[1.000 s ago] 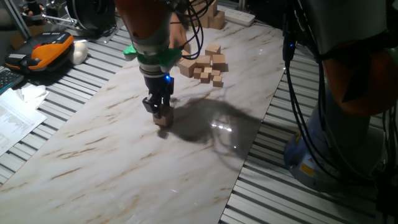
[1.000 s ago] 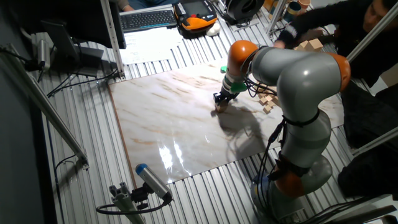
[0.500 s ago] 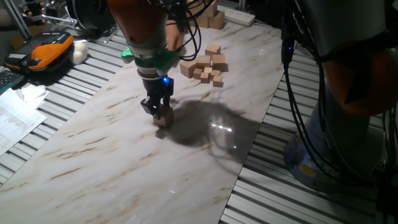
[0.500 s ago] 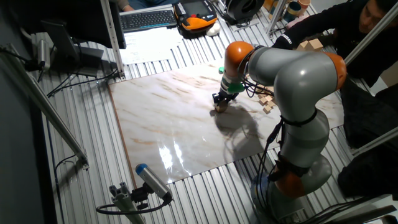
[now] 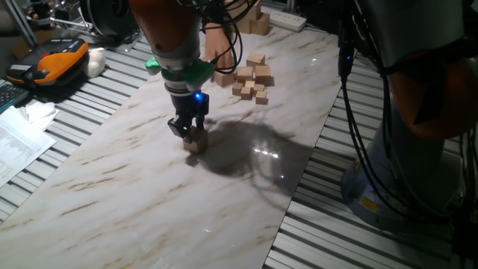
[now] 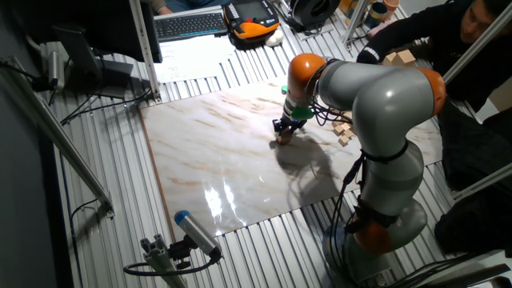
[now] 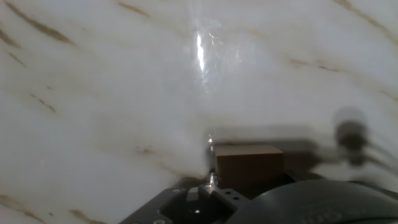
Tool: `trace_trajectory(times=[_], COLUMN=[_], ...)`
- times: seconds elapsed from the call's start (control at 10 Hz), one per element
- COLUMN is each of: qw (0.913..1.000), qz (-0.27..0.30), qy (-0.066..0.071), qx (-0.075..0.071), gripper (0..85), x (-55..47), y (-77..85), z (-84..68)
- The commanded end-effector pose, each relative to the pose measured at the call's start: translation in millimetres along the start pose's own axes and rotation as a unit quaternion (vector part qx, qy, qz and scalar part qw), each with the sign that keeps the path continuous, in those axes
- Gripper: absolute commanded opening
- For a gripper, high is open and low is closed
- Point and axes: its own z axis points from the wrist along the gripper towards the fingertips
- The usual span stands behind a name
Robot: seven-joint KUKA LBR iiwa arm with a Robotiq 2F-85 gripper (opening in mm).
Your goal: Stack the blocks into a pyramid shape
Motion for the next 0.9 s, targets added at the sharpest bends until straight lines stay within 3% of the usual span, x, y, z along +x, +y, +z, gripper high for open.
trace_trajectory(times=[0.0, 0.3, 0.6, 0.8], qw=[1.0000, 0.9997, 0.9994, 0.9991], qz=[0.007, 0.019, 0.029, 0.041], qy=[0.003, 0.016, 0.015, 0.012], qx=[-0.004, -0.003, 0.006, 0.006], gripper=[51.0, 51.0, 51.0, 51.0], x=[-1.3, -9.7, -30.8, -51.6], y=[1.3, 6.7, 1.7, -6.0], z=[-2.9, -21.1, -33.4, -42.1])
